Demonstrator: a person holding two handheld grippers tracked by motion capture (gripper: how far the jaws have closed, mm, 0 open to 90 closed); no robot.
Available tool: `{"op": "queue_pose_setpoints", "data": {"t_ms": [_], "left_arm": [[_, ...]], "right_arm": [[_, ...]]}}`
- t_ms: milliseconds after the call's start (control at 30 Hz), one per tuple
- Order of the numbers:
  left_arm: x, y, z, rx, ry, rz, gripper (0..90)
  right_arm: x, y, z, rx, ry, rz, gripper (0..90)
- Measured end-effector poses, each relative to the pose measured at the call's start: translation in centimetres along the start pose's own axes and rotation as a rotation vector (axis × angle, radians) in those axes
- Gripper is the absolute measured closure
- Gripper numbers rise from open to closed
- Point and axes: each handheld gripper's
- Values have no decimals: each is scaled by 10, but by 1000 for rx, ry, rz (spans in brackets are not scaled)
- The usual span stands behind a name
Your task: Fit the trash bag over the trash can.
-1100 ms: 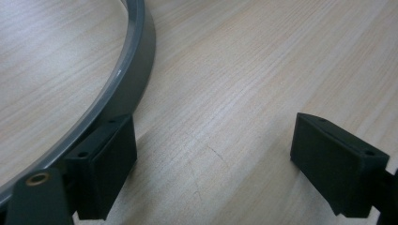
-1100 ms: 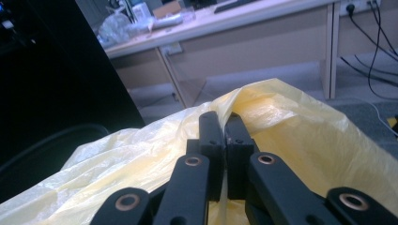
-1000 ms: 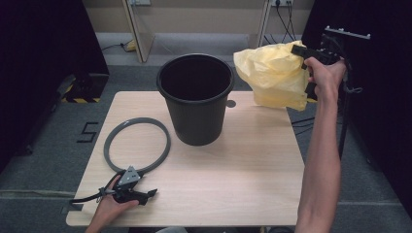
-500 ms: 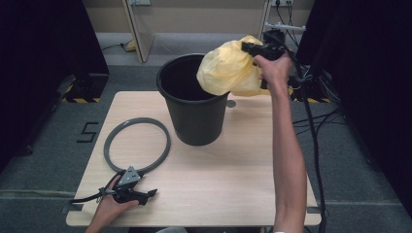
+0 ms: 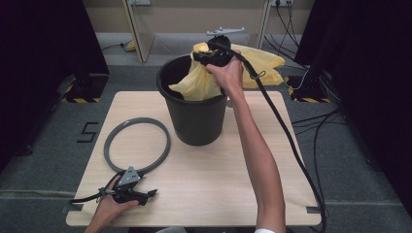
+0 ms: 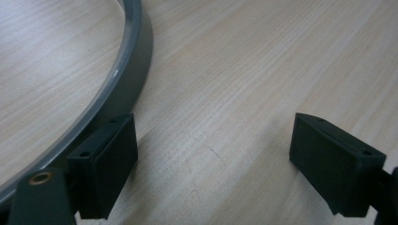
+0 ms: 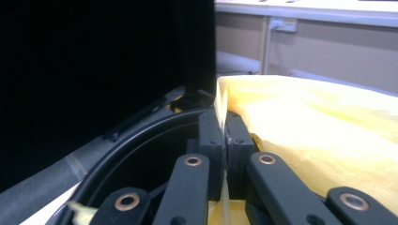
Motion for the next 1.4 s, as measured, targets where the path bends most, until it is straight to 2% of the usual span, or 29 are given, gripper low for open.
{"op": "queue_pose_setpoints", "data": {"t_ms": [100, 200, 267, 400, 533, 567, 667, 733, 867, 900, 967, 1000, 1067, 1200, 1267, 1400], "left_arm": [[-3, -6, 2, -7, -4, -10, 170], [-7, -18, 11, 49, -56, -12, 177], [-11, -27, 18, 88, -83, -47, 182], [-25, -47, 40, 141, -90, -11, 186], [-44, -66, 70, 196, -119, -51, 184], [-48, -68, 76, 199, -117, -50, 184], [-70, -78, 106, 213, -105, -6, 190], [-83, -84, 128, 237, -118, -31, 190], [-102, -94, 173, 272, -107, -23, 195], [-105, -96, 181, 273, -107, -20, 195], [-109, -98, 202, 270, -78, 27, 195], [-110, -98, 208, 268, -72, 32, 195], [-113, -96, 225, 275, -91, -1, 195], [-119, -93, 252, 287, -103, -4, 212], [-121, -90, 264, 299, -113, -25, 216], [-120, -83, 287, 309, -101, -48, 246]], "right_arm": [[-8, 8, -4, -25, -17, 12, 892], [-9, 13, -9, -55, -19, 19, 890], [-9, 15, -11, -74, -20, 18, 887], [-12, 14, -15, -92, -24, 23, 885], [-15, 13, -17, -117, -29, 31, 879], [-16, 13, -18, -124, -33, 32, 877], [-18, 13, -21, -136, -40, 38, 867], [-19, 13, -24, -145, -40, 42, 861], [-22, 14, -30, -169, -54, 51, 851], [-23, 14, -32, -182, -58, 53, 851], [-24, 15, -34, -191, -72, 52, 850], [-25, 15, -36, -196, -70, 57, 851], [-27, 15, -38, -201, -75, 66, 851], [-31, 15, -42, -213, -92, 72, 856], [-33, 15, -43, -218, -100, 75, 859], [-38, 14, -45, -211, -111, 92, 860]]}}
Point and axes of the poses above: each handheld gripper's, and its own axes: y roughly forward along the jaws, z roughly out of its top, x roughly to its right, and after that the axes turned 3 degrees about z, right-handed
